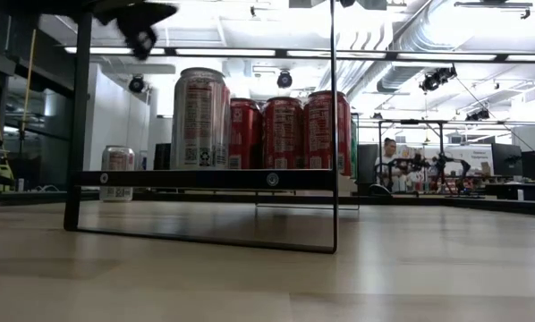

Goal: Place canned beverage on shelf
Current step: Put the bottom left red and silver soda can on the shelf

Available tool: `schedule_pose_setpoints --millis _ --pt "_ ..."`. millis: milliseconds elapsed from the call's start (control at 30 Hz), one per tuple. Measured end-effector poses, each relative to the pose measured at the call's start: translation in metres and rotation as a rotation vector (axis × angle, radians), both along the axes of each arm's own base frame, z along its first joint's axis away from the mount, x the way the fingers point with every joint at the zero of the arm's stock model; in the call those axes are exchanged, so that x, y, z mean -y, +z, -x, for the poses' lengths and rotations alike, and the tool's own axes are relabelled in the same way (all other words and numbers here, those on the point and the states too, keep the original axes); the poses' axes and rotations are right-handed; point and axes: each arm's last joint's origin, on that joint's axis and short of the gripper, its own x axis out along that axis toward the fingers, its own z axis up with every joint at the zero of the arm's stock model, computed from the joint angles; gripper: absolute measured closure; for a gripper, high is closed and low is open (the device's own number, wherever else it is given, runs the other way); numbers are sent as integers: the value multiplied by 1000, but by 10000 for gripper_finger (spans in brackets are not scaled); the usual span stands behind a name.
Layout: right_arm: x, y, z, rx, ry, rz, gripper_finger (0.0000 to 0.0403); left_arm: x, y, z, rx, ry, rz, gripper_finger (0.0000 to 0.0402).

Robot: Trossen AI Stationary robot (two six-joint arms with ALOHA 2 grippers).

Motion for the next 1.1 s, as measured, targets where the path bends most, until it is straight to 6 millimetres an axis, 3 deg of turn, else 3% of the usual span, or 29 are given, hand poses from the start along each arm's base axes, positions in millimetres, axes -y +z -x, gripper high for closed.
schedule_pose_setpoints --millis 67,133,300,500,700,867,1100 --pt "0 -2 0 -21 6 30 34 7 -2 4 -162 -2 37 357" --pt "0 -3 1 -41 11 60 34 14 -3 8 -282 11 52 384" --pt "2 -7 6 -106 8 160 34 29 -13 7 -455 40 -22 399" --pt "11 -15 11 -225 -36 222 34 35 -34 -14 -553 53 -76 401" --pt "17 -22 14 -307 -49 233 34 28 -49 -41 -540 101 -123 402" --pt "17 -24 15 -334 -34 248 34 25 -62 -50 -590 69 -149 401" --pt "17 -24 16 -336 -30 238 34 19 -64 -65 -507 56 -152 401"
